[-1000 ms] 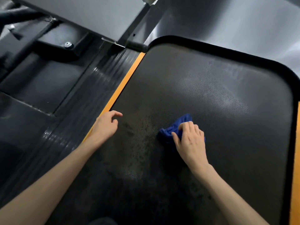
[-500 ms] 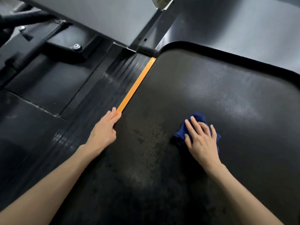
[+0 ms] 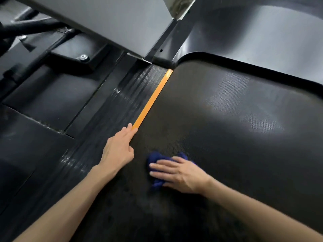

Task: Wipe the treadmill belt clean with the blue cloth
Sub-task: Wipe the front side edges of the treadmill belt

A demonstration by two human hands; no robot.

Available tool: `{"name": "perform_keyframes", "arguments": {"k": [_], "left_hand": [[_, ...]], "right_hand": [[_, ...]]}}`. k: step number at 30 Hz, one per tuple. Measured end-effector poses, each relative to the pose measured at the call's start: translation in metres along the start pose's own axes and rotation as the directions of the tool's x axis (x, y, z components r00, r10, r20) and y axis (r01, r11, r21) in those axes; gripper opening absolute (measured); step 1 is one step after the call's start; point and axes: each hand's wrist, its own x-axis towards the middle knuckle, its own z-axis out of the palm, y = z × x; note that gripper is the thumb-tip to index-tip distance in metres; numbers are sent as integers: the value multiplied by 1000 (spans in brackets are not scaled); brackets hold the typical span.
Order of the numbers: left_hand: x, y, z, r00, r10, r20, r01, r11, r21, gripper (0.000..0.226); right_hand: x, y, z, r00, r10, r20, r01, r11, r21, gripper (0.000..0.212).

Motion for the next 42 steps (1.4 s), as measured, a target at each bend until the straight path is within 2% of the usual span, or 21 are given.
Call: {"name": "perform_keyframes", "arguments": {"k": [3, 6, 7, 8, 9, 11, 14, 16, 17, 19, 20, 22, 24, 26, 28, 29, 32, 35, 36, 39, 42], "left_hand": [[7, -13, -6, 996, -10, 94, 18, 997, -79, 76], [9, -16, -7, 985, -33, 172, 57, 989, -136, 86], [9, -16, -7, 982, -24, 185, 48, 991, -127, 88], [9, -16, -7, 981, -14, 196, 39, 991, -126, 89], [9, -17, -7, 981, -7, 196, 35, 990, -139, 89], [9, -20, -8, 984, 3, 177, 28, 984, -173, 87], [12, -22, -11, 980, 8, 198, 23, 988, -152, 85], [13, -22, -12, 974, -5, 227, 38, 989, -144, 86], [13, -22, -14, 971, -12, 240, 49, 988, -148, 86], [13, -20, -16, 965, -15, 263, 61, 984, -168, 87], [11, -18, -15, 964, -20, 266, 67, 983, -172, 88], [9, -17, -12, 969, -35, 243, 78, 982, -170, 92], [7, -16, -10, 976, -22, 217, 57, 987, -153, 94], [7, -16, -9, 980, 13, 198, 9, 994, -110, 92], [7, -19, -11, 978, 33, 207, -11, 994, -108, 90], [7, -21, -11, 976, 42, 213, -18, 993, -114, 89], [9, -24, -11, 971, 43, 234, -7, 988, -155, 89], [7, -22, -9, 973, 36, 228, 2, 987, -163, 90], [7, -20, -9, 974, 28, 224, 7, 988, -155, 91], [8, -23, -6, 979, 33, 200, -4, 990, -142, 91], [8, -24, -7, 976, 52, 210, -15, 985, -172, 87]], "right_hand": [[3, 78, -8, 927, 324, -187, -349, 929, -120, 45], [21, 119, -22, 528, 780, -335, -811, 580, 73, 42], [34, 115, -22, 423, 850, -315, -855, 490, 171, 42], [48, 102, -19, 403, 864, -302, -849, 476, 230, 42], [60, 80, -11, 473, 828, -301, -804, 545, 236, 43], [69, 19, 11, 737, 630, -244, -605, 776, 178, 41], [57, -10, 10, 990, 121, -70, -112, 987, 119, 42], [56, 33, 0, 997, -76, -31, 79, 988, 133, 39], [59, 61, -4, 998, -14, -58, 24, 986, 167, 37], [68, 114, -10, 921, 377, -102, -356, 918, 177, 36], [74, 126, -12, 804, 579, -134, -551, 811, 197, 35], [93, 113, -10, 645, 732, -221, -670, 680, 297, 30], [102, 64, -10, 789, 564, -244, -463, 807, 367, 26], [91, 14, -8, 985, 163, -61, -136, 937, 321, 41], [77, 22, -8, 985, -149, 81, 125, 961, 247, 45], [79, 44, -11, 983, -171, 74, 154, 969, 194, 44], [93, 122, -15, 962, 239, -130, -210, 956, 204, 45], [121, 121, -19, 707, 689, -161, -655, 723, 221, 33], [124, 103, -18, 713, 675, -189, -640, 737, 218, 28], [96, 41, -10, 974, 205, -96, -177, 954, 241, 31], [77, 65, -10, 993, -98, -62, 107, 982, 155, 49]]}}
